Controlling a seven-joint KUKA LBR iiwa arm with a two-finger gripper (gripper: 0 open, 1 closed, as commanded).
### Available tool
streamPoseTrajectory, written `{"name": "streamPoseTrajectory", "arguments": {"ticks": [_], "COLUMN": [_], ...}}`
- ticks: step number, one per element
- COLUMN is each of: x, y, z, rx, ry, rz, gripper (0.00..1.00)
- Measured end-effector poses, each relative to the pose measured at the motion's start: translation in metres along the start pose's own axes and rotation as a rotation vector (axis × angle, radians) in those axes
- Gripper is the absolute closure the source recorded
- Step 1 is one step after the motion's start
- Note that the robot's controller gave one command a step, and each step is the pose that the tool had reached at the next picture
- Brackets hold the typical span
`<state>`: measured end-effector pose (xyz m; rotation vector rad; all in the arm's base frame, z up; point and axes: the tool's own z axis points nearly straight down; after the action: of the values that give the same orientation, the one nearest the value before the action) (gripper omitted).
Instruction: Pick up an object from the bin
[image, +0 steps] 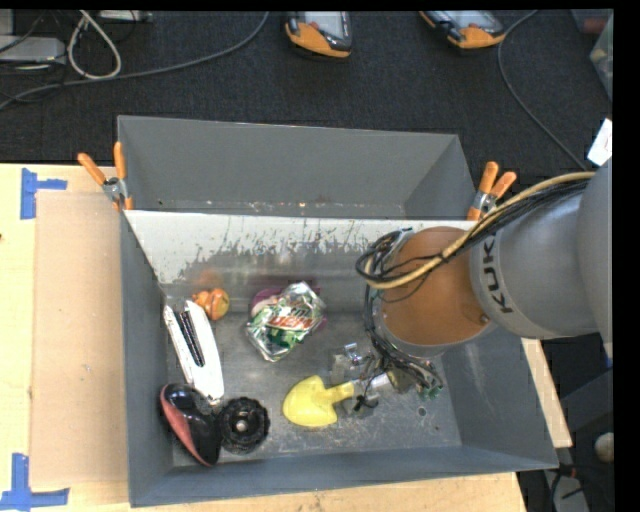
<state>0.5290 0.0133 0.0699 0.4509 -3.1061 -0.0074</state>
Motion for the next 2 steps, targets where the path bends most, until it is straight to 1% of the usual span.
{"name": "streamPoseTrajectory", "arguments": {"ticks": [1,2], "x": [0.002,0.002], "y": [0.001,0.002], "z": [-0.021,-0.046], "rx": [-0.002,-0.002], "ry": [0.005,0.005], "rz": [-0.001,0.0], "gripper": [1.0,1.0]}}
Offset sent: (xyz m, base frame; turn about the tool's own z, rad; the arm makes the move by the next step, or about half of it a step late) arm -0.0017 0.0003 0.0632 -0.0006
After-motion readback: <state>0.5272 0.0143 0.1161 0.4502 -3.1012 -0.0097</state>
